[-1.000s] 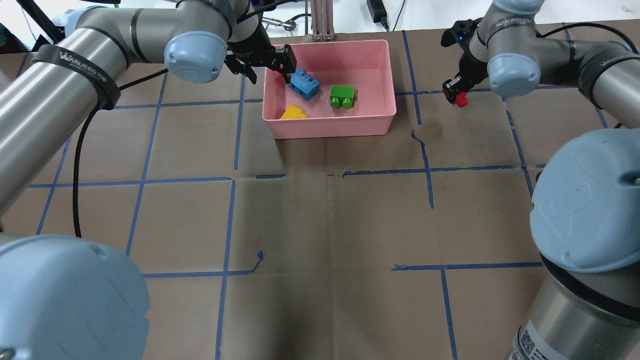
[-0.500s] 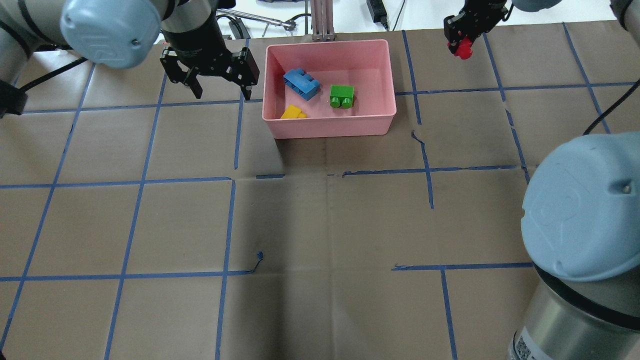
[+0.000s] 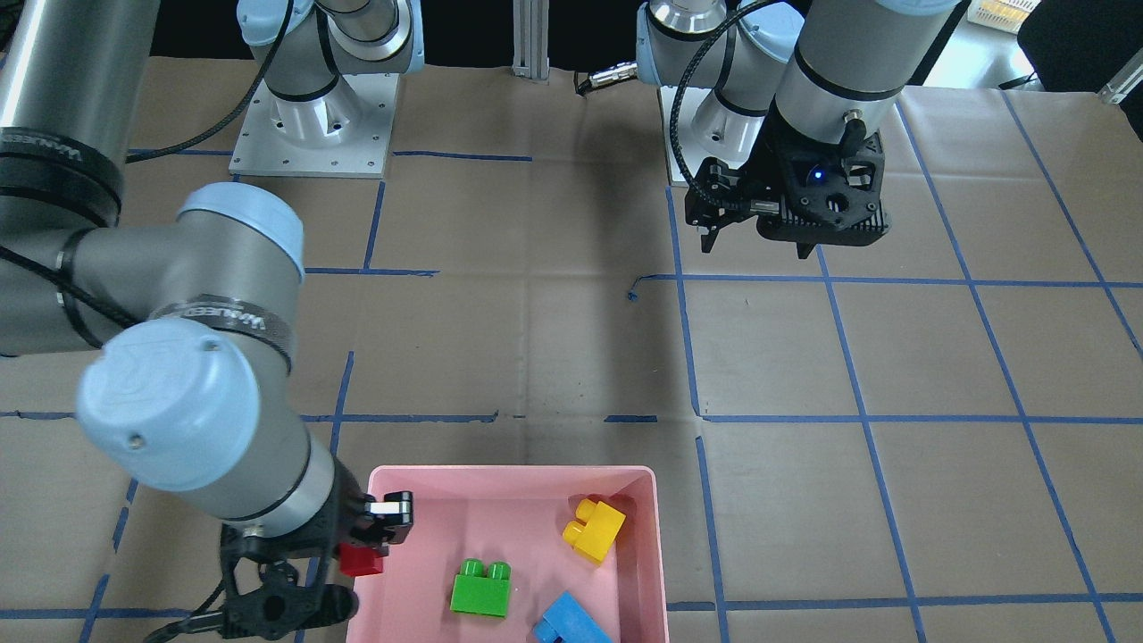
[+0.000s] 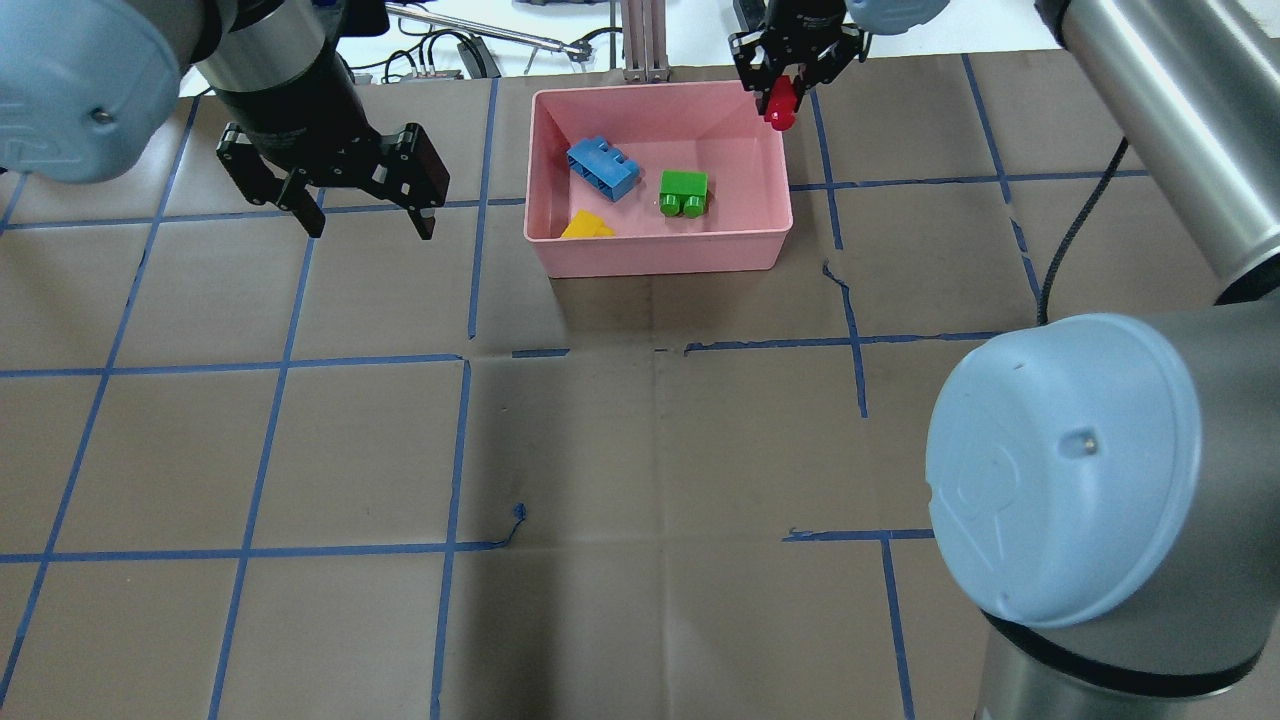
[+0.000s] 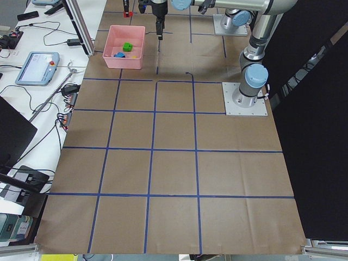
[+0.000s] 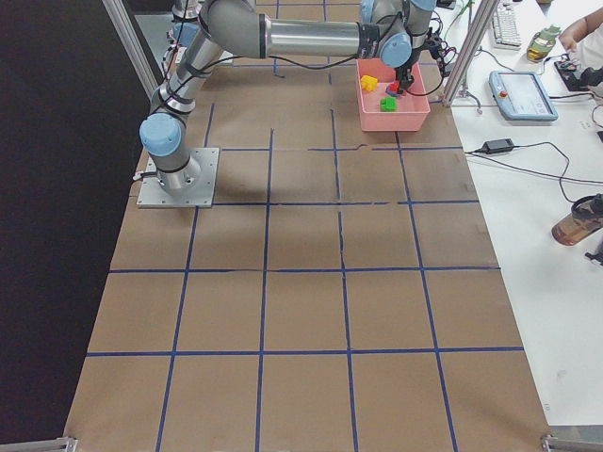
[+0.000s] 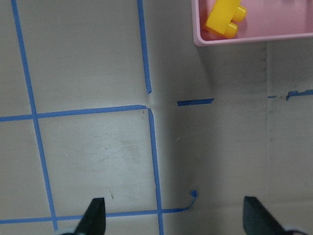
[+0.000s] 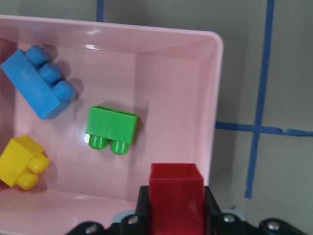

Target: Put all blocks into box

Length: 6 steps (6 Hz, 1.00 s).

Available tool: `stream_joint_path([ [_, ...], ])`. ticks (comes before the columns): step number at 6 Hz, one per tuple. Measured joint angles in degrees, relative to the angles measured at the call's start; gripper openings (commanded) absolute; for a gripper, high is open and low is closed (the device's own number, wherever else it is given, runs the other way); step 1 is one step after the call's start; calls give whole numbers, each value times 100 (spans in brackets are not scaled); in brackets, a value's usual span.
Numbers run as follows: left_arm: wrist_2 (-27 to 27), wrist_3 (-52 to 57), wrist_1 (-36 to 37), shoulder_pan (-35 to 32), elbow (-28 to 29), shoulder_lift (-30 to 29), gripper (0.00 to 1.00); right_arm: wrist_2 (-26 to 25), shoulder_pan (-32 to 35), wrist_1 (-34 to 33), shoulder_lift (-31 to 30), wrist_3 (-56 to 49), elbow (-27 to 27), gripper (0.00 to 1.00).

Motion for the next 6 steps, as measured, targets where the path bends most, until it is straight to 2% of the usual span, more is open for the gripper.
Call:
stream_joint_path([
  [1, -4, 10, 3, 30, -99, 111, 99, 1, 170, -265, 326, 300, -11, 75],
  [2, 2, 16, -3, 41, -132, 206, 99, -2, 222, -413, 565, 404, 8, 99],
  [6, 24, 24, -70, 55, -191, 386, 99, -34, 228, -295, 563, 444, 53, 99],
])
